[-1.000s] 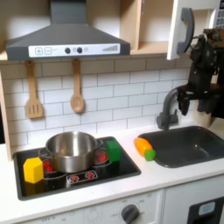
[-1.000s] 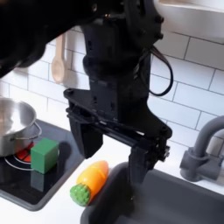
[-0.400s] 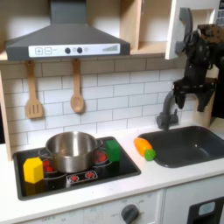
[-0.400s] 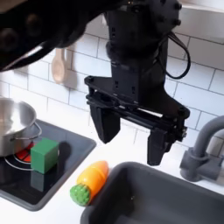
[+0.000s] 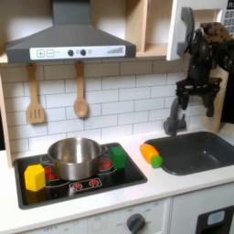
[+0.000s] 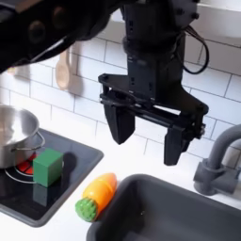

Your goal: Close microwave

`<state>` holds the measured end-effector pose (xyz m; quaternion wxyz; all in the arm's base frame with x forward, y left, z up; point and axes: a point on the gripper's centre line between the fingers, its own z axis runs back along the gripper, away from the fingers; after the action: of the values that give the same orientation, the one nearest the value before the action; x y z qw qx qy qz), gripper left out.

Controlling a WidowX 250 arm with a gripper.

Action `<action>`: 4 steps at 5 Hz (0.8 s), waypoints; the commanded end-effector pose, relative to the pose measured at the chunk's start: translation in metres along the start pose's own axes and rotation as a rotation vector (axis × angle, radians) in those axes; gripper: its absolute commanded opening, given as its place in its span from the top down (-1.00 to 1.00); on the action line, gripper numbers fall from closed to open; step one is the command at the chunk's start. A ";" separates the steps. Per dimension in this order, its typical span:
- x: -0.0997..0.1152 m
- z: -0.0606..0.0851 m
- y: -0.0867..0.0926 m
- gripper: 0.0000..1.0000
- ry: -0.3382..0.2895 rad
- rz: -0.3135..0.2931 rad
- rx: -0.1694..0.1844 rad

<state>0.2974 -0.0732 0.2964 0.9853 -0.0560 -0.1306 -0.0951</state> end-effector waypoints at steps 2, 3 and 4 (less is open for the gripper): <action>0.027 0.004 0.021 -1.00 -0.014 0.068 -0.001; 0.035 0.005 0.023 -1.00 -0.020 0.076 -0.006; 0.042 0.005 0.029 -1.00 -0.023 0.093 -0.005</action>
<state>0.3417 -0.0538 0.3102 0.9868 -0.0662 -0.1392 -0.0506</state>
